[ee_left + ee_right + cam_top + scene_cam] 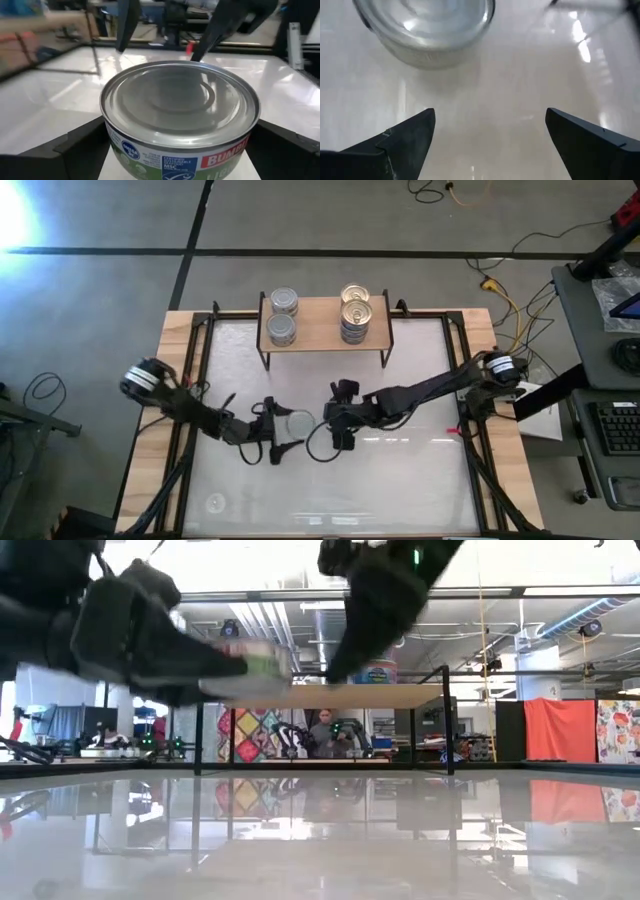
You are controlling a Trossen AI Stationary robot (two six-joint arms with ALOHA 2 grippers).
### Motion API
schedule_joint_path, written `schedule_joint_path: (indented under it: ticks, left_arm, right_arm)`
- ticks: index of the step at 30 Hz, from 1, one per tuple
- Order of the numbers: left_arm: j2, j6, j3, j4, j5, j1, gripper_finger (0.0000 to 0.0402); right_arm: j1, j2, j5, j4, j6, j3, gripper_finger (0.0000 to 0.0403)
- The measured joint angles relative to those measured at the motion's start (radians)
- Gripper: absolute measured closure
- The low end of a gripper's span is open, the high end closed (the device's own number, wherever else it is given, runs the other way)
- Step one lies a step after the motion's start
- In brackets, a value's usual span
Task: Stack canned seafood by type on shelf
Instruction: Stack the green tuna can on top of the green tuna can on the shelf
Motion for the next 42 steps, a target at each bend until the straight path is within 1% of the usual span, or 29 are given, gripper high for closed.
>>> schedule_joint_path:
  ticks: [5,8,10,14,19,23,26,29,32,34,36,40,42]
  left_arm:
    - [-0.216,0.057,0.012,-0.238,-0.135,0.032,0.0016]
    - [-0.341,0.082,0.042,-0.346,-0.178,0.073,0.0016]
    - [-0.413,0.120,0.071,-0.415,-0.218,0.099,0.0016]
    - [-0.493,0.222,0.161,-0.575,-0.304,0.138,0.0014]
    - [-0.546,0.227,0.284,-0.853,-0.413,0.205,0.0013]
    - [-0.597,0.191,0.366,-0.961,-0.420,0.274,0.0012]
    - [-0.621,0.174,0.407,-1.054,-0.405,0.329,0.0012]
    - [-0.637,0.097,0.446,-1.128,-0.330,0.391,0.0012]
    - [-0.638,0.019,0.472,-1.207,-0.282,0.449,0.0011]
    - [-0.638,-0.021,0.476,-1.245,-0.266,0.483,0.0011]
    - [-0.638,-0.060,0.477,-1.247,-0.248,0.510,0.0011]
    - [-0.630,-0.110,0.469,-1.245,-0.208,0.560,0.0011]
    - [-0.613,-0.118,0.468,-1.245,-0.208,0.576,0.0011]
  right_arm:
    - [-0.003,-0.063,0.008,0.009,-0.118,0.085,0.0033]
    - [-0.004,-0.082,0.049,0.088,-0.181,0.109,0.0033]
    - [-0.008,-0.081,0.053,0.160,-0.228,0.116,0.0033]
    - [-0.021,-0.075,0.058,0.294,-0.309,0.130,0.0033]
    - [-0.067,-0.075,0.055,0.346,-0.395,0.185,0.0033]
    - [-0.130,-0.075,0.050,0.346,-0.383,0.242,0.0033]
    - [-0.184,-0.071,0.028,0.363,-0.330,0.278,0.0033]
    - [-0.244,-0.070,-0.074,0.390,-0.281,0.303,0.0034]
    - [-0.309,-0.070,-0.186,0.396,-0.235,0.324,0.0043]
    - [-0.352,-0.070,-0.241,0.398,-0.188,0.332,0.0056]
    - [-0.391,-0.070,-0.299,0.396,-0.147,0.338,0.0077]
    - [-0.450,-0.047,-0.383,0.391,-0.111,0.370,0.0133]
    - [-0.472,-0.013,-0.432,0.360,-0.097,0.405,0.0162]
